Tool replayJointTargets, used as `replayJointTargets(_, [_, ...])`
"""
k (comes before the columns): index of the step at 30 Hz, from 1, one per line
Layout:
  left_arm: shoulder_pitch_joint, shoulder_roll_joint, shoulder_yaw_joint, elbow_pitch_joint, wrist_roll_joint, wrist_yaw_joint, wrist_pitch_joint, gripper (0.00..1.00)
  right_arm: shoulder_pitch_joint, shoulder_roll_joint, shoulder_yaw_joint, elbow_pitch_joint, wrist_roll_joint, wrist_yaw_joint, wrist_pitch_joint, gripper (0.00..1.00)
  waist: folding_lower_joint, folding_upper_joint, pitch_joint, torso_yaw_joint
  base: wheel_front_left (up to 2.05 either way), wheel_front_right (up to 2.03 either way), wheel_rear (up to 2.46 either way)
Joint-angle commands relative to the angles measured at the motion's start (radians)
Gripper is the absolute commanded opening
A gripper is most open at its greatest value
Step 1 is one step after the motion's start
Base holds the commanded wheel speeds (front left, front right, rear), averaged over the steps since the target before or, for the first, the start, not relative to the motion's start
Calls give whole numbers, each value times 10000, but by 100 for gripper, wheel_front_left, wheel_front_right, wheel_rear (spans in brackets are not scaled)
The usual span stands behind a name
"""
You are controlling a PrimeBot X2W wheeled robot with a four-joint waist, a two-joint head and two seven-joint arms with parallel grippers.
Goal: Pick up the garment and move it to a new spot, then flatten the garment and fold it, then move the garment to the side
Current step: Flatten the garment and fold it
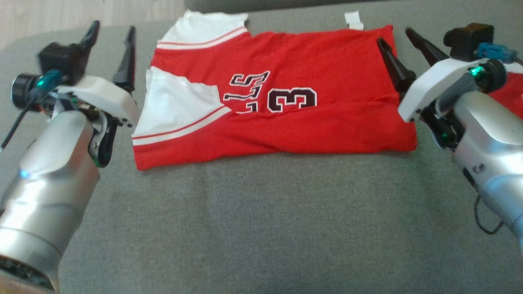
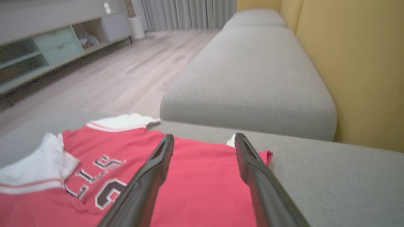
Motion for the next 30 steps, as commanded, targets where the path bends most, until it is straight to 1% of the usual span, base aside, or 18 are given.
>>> replayJointTargets(1, [-125, 346, 611, -301, -172, 155, -182, 100, -34, 70, -224, -18, -36, 67, -429, 100, 0, 0, -345, -67, 0, 0, 0])
replayJointTargets(3, [250, 360, 1115, -765, -314, 432, -295, 100, 80, 365, -763, 211, -84, 67, -833, 100, 0, 0, -612, -55, 0, 0, 0])
replayJointTargets(4, [431, 406, 1411, -1184, -187, 696, -310, 100, 144, 515, -1202, 278, -55, 67, -933, 100, 0, 0, -749, -23, 0, 0, 0])
replayJointTargets(6, [1056, 440, 2111, -2301, 143, 1177, -318, 100, 239, 742, -2508, -33, -224, 67, -978, 100, 0, 0, -945, -7, 0, 0, 0])
replayJointTargets(7, [1489, 421, 2483, -2869, 297, 1402, -319, 100, 421, 808, -3270, -387, -588, 67, -982, 100, 0, 0, -1045, 2, 0, 0, 0])
replayJointTargets(10, [2921, 317, 3381, -4431, 917, 2007, -322, 100, 1735, 1285, -5619, -1688, -2034, 67, -986, 100, 0, 0, -1300, 11, 0, 0, 0])
replayJointTargets(12, [3918, 179, 3802, -5292, 1339, 2284, -323, 100, 2936, 1801, -6981, -2713, -3270, 67, -987, 100, 0, 0, -1447, 12, 0, 0, 0])
replayJointTargets(14, [4895, -56, 4157, -6003, 1690, 2515, -323, 100, 4236, 2421, -7993, -3763, -4501, 67, -988, 100, 0, 0, -1561, 25, 0, 0, 0])
replayJointTargets(16, [5811, -271, 4359, -6476, 2003, 2600, -323, 100, 5498, 2929, -8706, -4754, -5608, 67, -989, 100, 0, 0, -1642, 35, 0, 0, 0])
replayJointTargets(19, [6944, -629, 4744, -6777, 2166, 2623, -324, 100, 7136, 3320, -9172, -5895, -6612, 67, -989, 100, 0, 0, -1682, 49, 0, 0, 0])
replayJointTargets(21, [7477, -789, 4938, -6840, 2375, 2570, -324, 100, 7956, 3414, -9276, -6379, -6826, 67, -989, 100, 0, 0, -1658, 56, 0, 0, 0])
replayJointTargets(23, [7867, -962, 5056, -6828, 2504, 2420, -324, 100, 8477, 3442, -9146, -6679, -6960, 67, -989, 100, 0, 0, -1534, 29, 0, 0, 0])
replayJointTargets(26, [8063, -1095, 5278, -6690, 2669, 2191, -324, 100, 8647, 3449, -9025, -7011, -6695, 67, -990, 100, 0, 0, -1214, -61, 0, 0, 0])
replayJointTargets(28, [8026, -1108, 5366, -6624, 2731, 2127, -324, 100, 8595, 3450, -8986, -7097, -6643, 67, -990, 100, 0, 0, -1091, -101, 0, 0, 0])
replayJointTargets(30, [7869, -1138, 5483, -6413, 2831, 1964, -324, 100, 8456, 3451, -8920, -7211, -6585, 67, -990, 100, 0, 0, -924, -157, 0, 0, 0])
